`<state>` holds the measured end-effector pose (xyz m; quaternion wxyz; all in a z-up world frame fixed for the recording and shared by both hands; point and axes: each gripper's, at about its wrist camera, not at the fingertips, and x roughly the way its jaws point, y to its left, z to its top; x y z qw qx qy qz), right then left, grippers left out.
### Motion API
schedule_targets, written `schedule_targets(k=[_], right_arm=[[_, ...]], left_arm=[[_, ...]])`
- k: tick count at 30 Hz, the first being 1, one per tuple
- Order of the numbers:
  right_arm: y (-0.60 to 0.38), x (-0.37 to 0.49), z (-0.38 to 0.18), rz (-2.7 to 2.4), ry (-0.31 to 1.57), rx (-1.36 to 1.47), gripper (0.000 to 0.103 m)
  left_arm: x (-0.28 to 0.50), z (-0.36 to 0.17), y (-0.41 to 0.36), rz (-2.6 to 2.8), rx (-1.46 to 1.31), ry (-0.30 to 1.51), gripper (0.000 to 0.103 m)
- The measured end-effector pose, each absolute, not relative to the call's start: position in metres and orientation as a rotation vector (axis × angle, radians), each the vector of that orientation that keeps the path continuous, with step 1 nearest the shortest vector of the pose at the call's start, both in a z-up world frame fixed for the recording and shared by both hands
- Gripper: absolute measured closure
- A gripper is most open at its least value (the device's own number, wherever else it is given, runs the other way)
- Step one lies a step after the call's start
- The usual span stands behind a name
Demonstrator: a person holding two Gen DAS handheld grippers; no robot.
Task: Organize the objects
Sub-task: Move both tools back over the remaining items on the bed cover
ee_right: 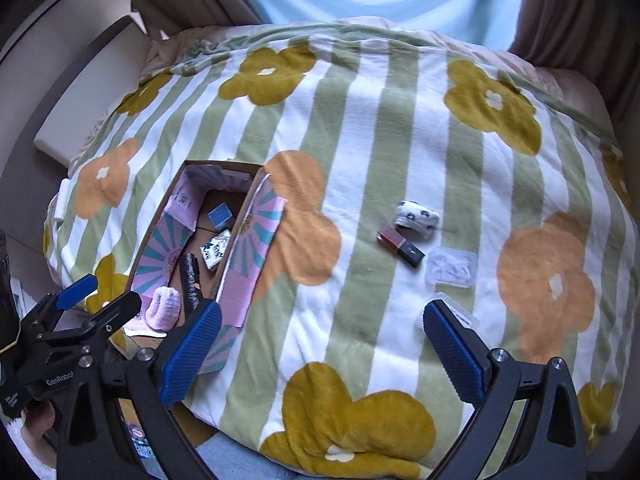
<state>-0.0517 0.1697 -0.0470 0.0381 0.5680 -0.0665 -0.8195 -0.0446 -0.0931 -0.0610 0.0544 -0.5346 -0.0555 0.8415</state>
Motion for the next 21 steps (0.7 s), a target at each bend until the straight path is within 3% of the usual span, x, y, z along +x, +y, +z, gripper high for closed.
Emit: schedule_targets(k=[21], right_arm=[[0.262, 0.005, -0.049, -2.789, -0.595, 1.775, 0.001]], left_arm=[[-0.067, -0.056, 0.003, 2.324, -1.493, 0.071, 0.000]])
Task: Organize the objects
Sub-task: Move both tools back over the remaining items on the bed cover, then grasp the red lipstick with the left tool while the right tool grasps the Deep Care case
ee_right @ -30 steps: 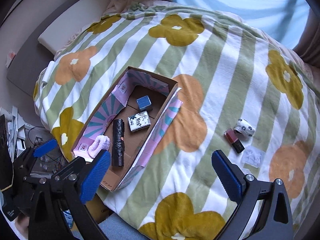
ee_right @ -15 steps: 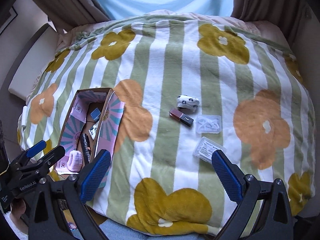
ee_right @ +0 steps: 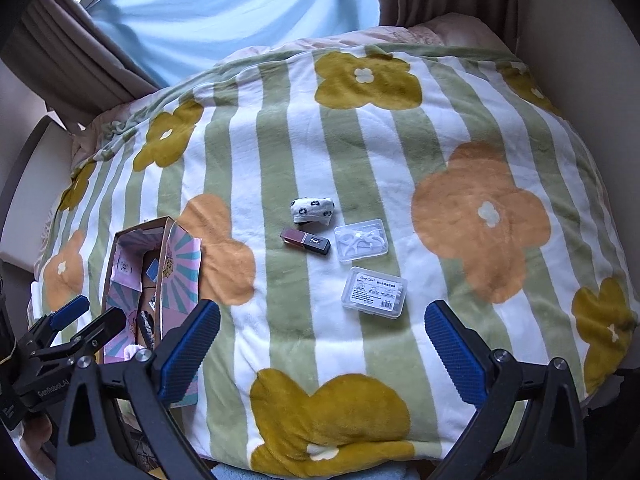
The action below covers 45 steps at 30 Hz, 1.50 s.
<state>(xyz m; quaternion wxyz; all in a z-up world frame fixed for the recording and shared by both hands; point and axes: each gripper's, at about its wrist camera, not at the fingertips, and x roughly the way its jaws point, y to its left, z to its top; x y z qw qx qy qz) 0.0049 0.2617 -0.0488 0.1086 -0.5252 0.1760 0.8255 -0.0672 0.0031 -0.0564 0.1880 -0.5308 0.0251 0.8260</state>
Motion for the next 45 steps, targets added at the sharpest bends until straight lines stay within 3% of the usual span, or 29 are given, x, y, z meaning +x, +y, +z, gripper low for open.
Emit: schedule_targets(k=[14, 32, 45], right_arm=[[0.285, 0.003, -0.101, 2.275, 0.567, -1.556, 0.001], [0.305, -0.034, -0.236, 2.011, 0.645, -1.679, 0.001], [0.319, -0.045, -0.284, 1.916, 0.663, -1.721, 0.001]], left_arm=[[-0.123, -0.096, 0.074, 2.151, -1.504, 0.198, 0.000], [-0.181, -0.248, 0.182, 1.867, -1.648, 0.392, 0.002], [-0.196, -0.307, 0.208, 1.817, -1.715, 0.422, 0.002]])
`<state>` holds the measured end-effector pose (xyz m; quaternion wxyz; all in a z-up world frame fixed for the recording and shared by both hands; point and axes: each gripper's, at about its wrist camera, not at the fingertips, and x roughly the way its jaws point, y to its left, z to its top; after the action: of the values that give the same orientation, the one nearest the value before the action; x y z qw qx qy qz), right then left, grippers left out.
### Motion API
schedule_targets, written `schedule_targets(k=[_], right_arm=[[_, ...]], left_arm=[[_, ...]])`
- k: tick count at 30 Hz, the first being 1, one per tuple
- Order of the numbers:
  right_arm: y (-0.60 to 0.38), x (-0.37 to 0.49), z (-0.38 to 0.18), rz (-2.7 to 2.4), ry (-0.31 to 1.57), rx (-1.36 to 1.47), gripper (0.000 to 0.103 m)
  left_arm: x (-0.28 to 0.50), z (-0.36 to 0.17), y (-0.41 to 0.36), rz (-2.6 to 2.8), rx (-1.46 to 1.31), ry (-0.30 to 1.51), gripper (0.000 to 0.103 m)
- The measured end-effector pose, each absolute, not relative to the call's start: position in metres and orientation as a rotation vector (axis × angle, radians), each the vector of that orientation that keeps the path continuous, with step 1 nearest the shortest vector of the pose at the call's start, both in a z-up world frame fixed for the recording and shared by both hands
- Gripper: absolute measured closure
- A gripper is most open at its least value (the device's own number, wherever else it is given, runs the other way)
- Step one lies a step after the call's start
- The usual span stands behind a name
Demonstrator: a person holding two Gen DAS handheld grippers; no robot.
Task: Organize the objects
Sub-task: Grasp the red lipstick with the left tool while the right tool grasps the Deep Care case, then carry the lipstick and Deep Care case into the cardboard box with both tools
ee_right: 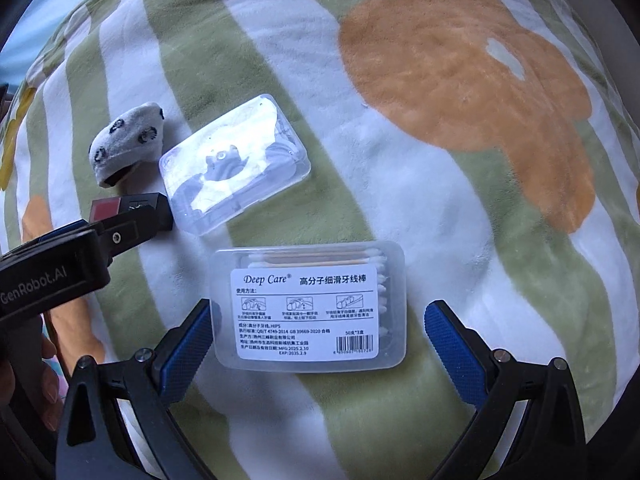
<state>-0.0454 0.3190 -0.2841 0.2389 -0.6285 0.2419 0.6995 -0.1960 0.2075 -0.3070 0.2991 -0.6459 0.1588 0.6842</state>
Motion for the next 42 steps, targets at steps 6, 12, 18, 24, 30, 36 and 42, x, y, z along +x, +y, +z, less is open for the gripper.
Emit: schedule_targets(k=[6, 12, 18, 24, 30, 36, 42], right_arm=[[0.321, -0.045, -0.289, 1.906, 0.646, -1.732, 0.003], [0.323, -0.040, -0.289, 1.900, 0.643, -1.743, 0.003], [0.326, -0.034, -0.289, 1.895, 0.635, -1.751, 0.003], [0.327, -0.028, -0.286, 1.911, 0.635, -1.753, 0.017], [0.332, -0.017, -0.280, 1.918, 0.640, -1.751, 0.017], [0.339, -0.005, -0.263, 1.942, 0.635, -1.735, 0.017], [0.343, 0.007, -0.226, 2.005, 0.598, -1.708, 0.017]], left_arm=[[-0.191, -0.317, 0.220, 1.805, -1.689, 0.479, 0.002], [-0.188, -0.317, 0.225, 1.806, -1.710, 0.492, 0.002], [-0.188, -0.321, 0.225, 1.837, -1.761, 0.475, 0.002], [-0.186, -0.321, 0.220, 1.891, -1.788, 0.465, 0.019], [-0.182, -0.319, 0.215, 1.894, -1.773, 0.460, 0.019], [-0.181, -0.306, 0.204, 1.915, -1.763, 0.416, 0.019], [-0.174, -0.272, 0.185, 1.967, -1.722, 0.365, 0.019]])
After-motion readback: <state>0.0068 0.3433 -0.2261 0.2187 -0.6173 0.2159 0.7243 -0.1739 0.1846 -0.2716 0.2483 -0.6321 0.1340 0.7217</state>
